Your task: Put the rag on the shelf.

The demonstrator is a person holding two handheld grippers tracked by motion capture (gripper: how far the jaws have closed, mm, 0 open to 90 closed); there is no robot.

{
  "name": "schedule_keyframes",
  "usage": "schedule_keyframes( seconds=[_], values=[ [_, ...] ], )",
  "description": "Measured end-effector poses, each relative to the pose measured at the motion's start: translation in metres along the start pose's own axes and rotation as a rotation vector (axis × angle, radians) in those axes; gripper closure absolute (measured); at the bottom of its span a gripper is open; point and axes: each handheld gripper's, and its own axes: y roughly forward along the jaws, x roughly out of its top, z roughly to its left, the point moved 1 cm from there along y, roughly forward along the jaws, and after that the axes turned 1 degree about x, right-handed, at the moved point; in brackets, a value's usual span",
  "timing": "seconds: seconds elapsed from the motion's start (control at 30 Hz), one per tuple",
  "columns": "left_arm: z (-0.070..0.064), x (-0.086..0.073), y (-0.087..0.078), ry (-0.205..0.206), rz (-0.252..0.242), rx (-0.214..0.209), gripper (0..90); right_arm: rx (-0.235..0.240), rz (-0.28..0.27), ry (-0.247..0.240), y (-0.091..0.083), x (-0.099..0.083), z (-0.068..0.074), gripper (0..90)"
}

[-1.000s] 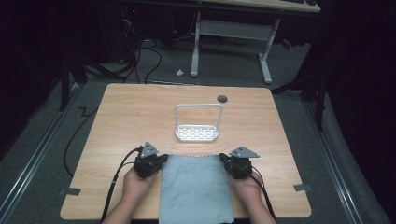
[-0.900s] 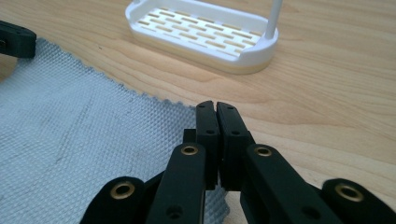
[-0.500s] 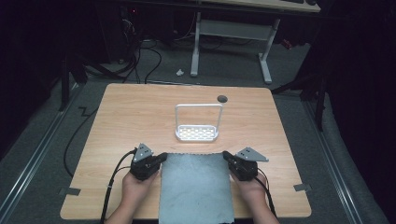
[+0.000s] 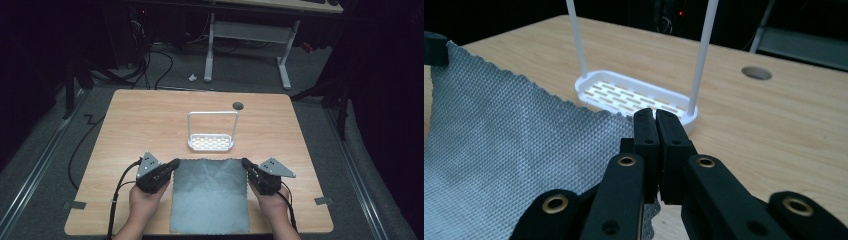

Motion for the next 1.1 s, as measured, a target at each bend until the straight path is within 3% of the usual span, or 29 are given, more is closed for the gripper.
schedule_keyframes(
  seconds=[0.37, 0.5, 0.57, 0.97, 1.1],
  values=[
    [-0.013, 0.021, -0.019, 0.007, -0.091, -0.030, 88.9, 0.011, -0.105, -0.017, -0.021, 0.022, 0.009, 89.3],
    [-0.021, 0.028, -0.026, 0.044, -0.118, -0.029, 88.9, 0.021, -0.142, -0.029, -0.029, 0.030, 0.013, 89.3],
    [-0.023, 0.032, -0.029, 0.041, -0.132, -0.041, 88.9, 0.022, -0.158, -0.031, -0.032, 0.034, 0.014, 89.3],
    [-0.019, 0.059, -0.044, 0.041, -0.207, -0.051, 89.2, 0.027, -0.246, -0.049, -0.051, 0.062, 0.015, 89.4],
    [-0.015, 0.073, -0.043, 0.061, -0.218, -0.028, 89.5, 0.021, -0.260, -0.051, -0.051, 0.072, 0.011, 89.4]
  ],
)
